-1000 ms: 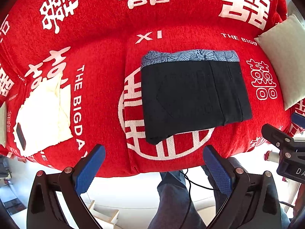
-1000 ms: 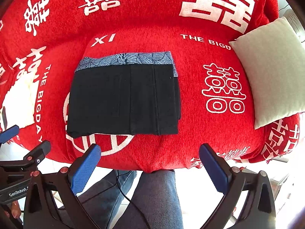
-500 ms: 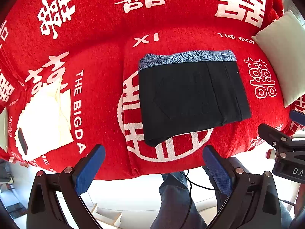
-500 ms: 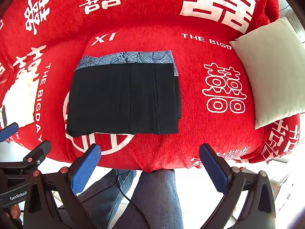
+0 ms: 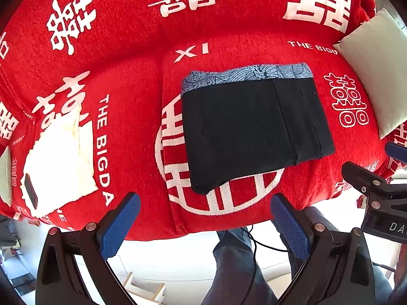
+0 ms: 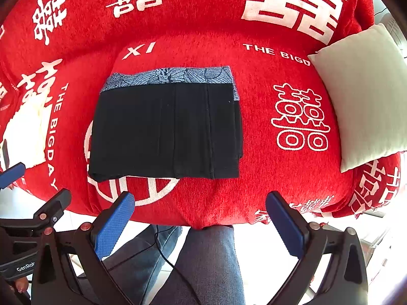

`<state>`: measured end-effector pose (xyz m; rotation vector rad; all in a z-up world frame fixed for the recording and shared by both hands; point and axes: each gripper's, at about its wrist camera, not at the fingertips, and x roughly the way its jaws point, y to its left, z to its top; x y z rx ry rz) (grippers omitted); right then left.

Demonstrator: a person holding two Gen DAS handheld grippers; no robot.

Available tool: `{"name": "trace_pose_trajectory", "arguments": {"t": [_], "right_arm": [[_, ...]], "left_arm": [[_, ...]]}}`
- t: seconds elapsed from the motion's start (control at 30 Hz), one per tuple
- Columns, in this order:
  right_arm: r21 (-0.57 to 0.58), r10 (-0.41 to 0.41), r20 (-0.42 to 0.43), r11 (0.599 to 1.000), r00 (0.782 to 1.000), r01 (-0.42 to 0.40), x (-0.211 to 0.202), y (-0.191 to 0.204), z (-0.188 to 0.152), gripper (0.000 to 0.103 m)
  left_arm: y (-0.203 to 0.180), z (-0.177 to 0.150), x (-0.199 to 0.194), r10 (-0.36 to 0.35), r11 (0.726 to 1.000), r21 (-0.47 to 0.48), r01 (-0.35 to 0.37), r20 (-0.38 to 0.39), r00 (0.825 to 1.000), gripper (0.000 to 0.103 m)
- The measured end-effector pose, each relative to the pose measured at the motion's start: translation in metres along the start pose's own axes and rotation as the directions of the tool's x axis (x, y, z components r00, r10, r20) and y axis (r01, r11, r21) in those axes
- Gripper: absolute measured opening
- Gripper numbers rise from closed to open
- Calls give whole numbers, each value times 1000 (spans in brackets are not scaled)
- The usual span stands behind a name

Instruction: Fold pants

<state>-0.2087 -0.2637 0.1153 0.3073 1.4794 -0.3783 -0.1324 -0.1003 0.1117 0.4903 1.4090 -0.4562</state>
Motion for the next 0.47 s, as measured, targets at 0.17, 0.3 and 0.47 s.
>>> {"name": "trace_pose_trajectory", "arguments": {"t": [0.17,0.3,0.47], "right_arm": [[2,-1,-4,1000,1000,1,1,0,-1,103],[3,-1,-4,1000,1000,1,1,0,-1,103],[4,-1,-7,1000,1000,1,3,-1,0,103]], "left_arm": [[1,1,1,0,1000,-6,0,-1,1000,103],[3,1,2,-2,1000,-20,2,-2,1000,103],[4,0,0,-31,999,-23,31,12,999,103]]}}
